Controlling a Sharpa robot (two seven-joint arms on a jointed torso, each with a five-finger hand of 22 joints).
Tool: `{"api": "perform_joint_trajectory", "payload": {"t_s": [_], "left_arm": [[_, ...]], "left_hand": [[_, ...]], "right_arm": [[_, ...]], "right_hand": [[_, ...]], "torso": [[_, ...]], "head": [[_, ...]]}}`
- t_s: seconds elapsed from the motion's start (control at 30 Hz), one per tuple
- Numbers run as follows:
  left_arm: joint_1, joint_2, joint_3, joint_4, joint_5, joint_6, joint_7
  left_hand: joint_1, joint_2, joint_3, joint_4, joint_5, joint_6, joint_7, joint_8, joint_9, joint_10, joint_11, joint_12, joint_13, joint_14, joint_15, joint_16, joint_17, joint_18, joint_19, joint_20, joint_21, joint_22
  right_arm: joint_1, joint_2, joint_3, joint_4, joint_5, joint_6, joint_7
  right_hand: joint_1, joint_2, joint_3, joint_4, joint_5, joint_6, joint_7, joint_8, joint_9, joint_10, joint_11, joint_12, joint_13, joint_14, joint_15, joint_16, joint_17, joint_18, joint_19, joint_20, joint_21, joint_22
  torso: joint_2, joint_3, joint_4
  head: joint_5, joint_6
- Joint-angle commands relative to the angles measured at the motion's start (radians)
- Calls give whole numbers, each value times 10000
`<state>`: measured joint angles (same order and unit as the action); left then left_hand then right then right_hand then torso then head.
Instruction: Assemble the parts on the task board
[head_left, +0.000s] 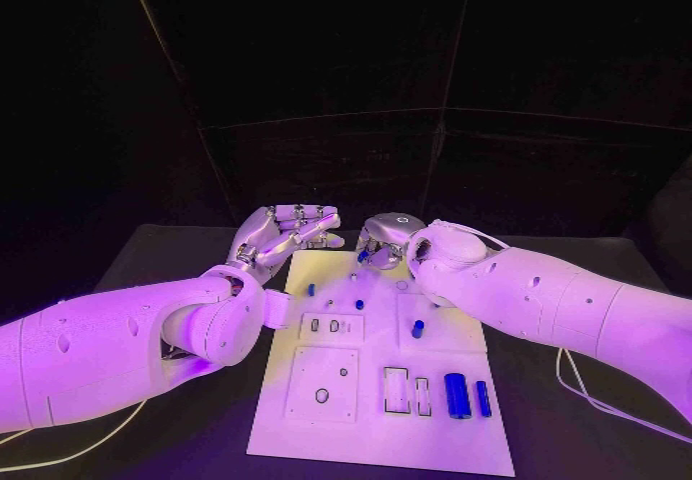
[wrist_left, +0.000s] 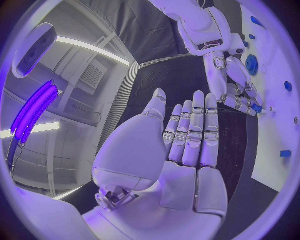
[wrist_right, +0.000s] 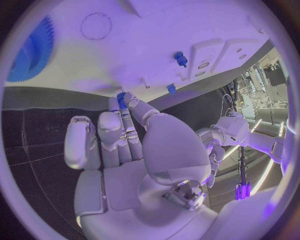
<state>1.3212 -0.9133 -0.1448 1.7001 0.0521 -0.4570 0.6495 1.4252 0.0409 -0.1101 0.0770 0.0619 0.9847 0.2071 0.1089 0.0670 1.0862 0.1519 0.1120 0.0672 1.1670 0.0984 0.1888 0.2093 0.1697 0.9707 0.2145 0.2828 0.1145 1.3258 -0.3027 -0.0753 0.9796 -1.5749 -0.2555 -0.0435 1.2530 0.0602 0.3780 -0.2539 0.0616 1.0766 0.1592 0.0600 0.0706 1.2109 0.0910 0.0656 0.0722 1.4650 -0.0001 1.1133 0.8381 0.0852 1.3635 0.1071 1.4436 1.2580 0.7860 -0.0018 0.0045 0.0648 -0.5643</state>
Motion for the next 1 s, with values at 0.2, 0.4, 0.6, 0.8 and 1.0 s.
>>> {"api": "perform_joint_trajectory", "payload": {"t_s": [0.2, 0.4, 0.6, 0.8, 1.0], "left_arm": [[26, 38, 10, -4, -64, 117, 94], [54, 31, 10, 3, -64, 116, 86], [77, 36, 10, -10, -64, 118, 75], [87, 32, 10, -14, -64, 118, 70], [104, -9, 10, -21, -64, 112, 69]], "left_hand": [[41, 78, 2, -47, -12, 34, 41, -47, -12, -12, 27, -45, -15, 43, 42, -37, 14, 139, 61, 9, -36, -14], [41, 78, 2, -47, -12, 34, 41, -47, -12, -12, 27, -45, -15, 43, 42, -37, 14, 139, 61, 9, -36, -14], [49, 83, -7, -73, -20, 31, 47, -64, -13, -21, 32, -68, -18, 38, 46, -59, 23, 138, 60, 12, -47, -23], [50, 85, -9, -80, -21, 29, 50, -69, -14, -24, 34, -75, -19, 37, 47, -65, 26, 137, 60, 12, -50, -26], [55, 89, -14, -97, -22, 23, 53, -81, -15, -34, 39, -92, -21, 32, 51, -80, 31, 137, 58, 14, -58, -32]], "right_arm": [[17, 125, 6, -150, -66, 280, 40], [17, 185, 6, -227, -66, 270, 58], [17, 248, 6, -309, -66, 213, 86], [18, 246, 6, -336, -66, 186, 79], [20, -31, 6, -12, -52, -173, 114]], "right_hand": [[-6, -120, 102, 39, 23, -59, 57, 24, -14, -95, 1, -38, -18, -26, 52, 13, -66, -178, -39, 68, 39, -54], [-58, -218, 180, 115, -5, -142, 82, 26, -22, -248, 35, -43, -38, -74, 83, -55, -199, -160, -108, 97, 2, -137], [-202, -608, 234, 277, -80, -925, 257, -3, -80, -1224, 247, -51, -99, -287, 272, -509, -896, 6, -696, 242, -364, -950], [-117, -881, -40, 468, -65, -1684, 279, 13, -60, -1911, 342, 1, -74, -468, 335, -1009, -1615, 156, -1188, 341, -756, -1690], [-50, -947, -223, 561, -53, -1825, 277, 30, -46, -1956, 337, 70, -54, -459, 330, -1063, -1710, 163, -1196, 345, -804, -1746]], "torso": [[9, 2, -1], [26, -3, -12], [33, -1, -18], [32, -5, -18], [18, 5, -51]], "head": [[1, 55], [28, 72], [48, 71], [49, 64], [66, 108]]}}
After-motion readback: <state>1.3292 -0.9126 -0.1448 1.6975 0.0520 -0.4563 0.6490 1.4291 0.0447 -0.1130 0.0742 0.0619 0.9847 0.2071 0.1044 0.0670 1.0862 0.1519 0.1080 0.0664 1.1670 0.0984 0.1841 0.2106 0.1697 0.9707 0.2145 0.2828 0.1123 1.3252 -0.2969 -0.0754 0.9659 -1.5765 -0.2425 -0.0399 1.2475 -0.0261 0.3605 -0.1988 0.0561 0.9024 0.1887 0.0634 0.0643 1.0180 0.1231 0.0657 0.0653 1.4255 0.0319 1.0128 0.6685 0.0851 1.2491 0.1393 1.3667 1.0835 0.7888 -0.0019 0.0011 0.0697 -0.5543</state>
